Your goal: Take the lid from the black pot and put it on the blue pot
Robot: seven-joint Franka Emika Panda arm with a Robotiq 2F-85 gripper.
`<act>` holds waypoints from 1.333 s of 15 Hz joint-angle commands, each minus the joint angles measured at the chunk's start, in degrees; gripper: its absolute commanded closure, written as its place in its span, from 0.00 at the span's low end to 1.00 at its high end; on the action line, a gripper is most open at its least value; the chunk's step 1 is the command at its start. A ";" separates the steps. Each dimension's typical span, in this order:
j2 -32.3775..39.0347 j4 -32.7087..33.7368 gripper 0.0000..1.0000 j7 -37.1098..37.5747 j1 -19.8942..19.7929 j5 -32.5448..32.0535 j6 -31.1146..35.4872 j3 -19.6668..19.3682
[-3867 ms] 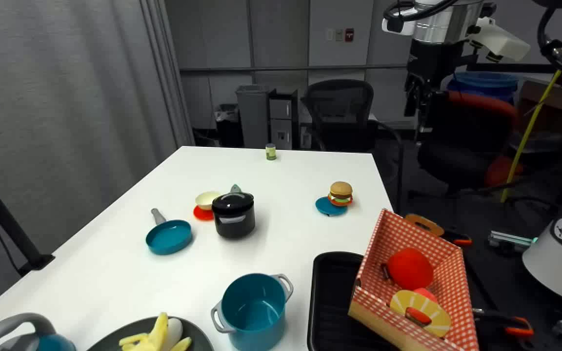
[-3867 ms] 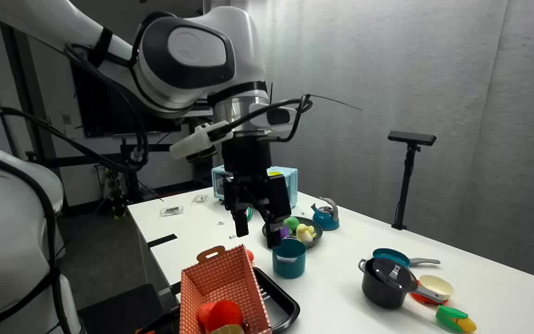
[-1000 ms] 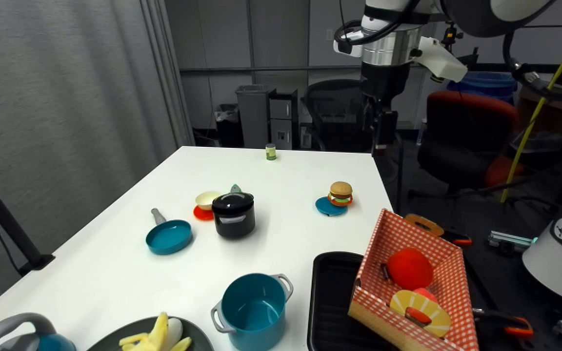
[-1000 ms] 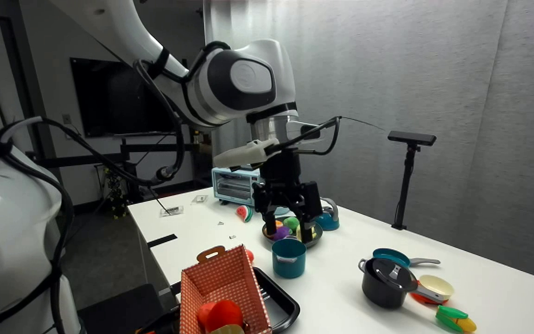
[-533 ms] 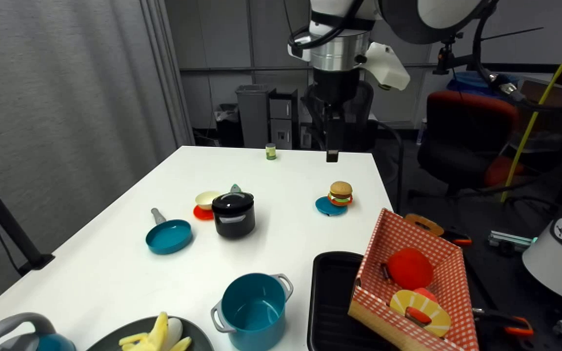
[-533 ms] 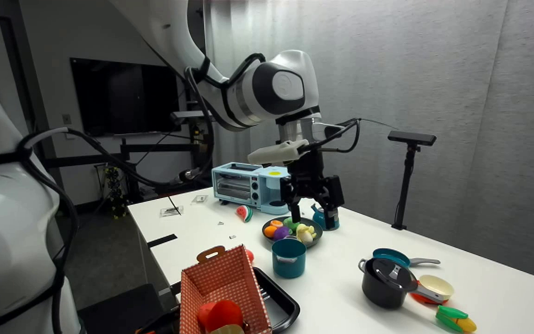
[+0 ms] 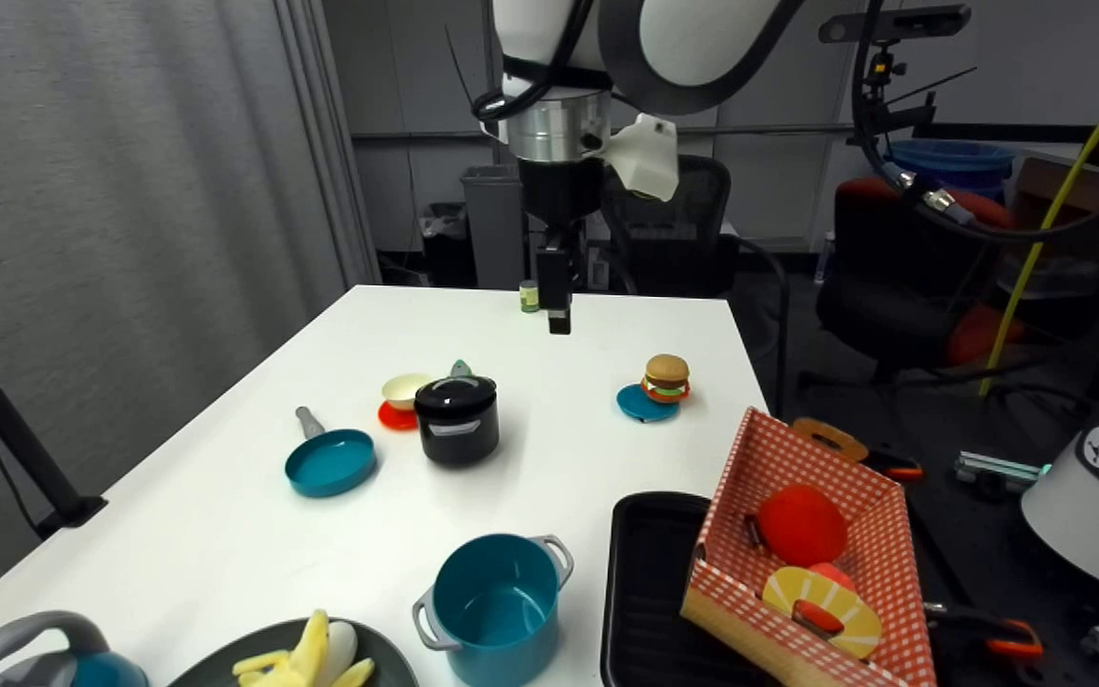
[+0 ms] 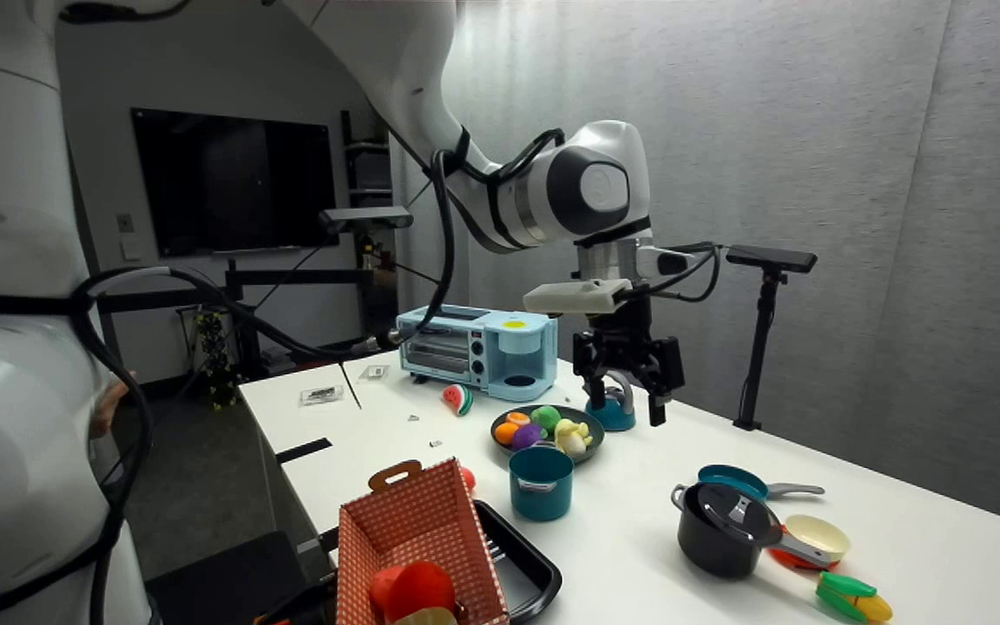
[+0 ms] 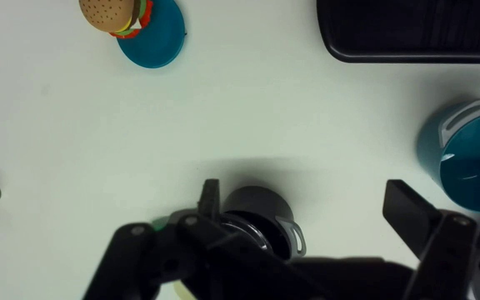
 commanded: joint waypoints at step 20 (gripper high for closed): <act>28.75 27.19 0.01 -11.11 -3.21 9.11 7.24 -2.63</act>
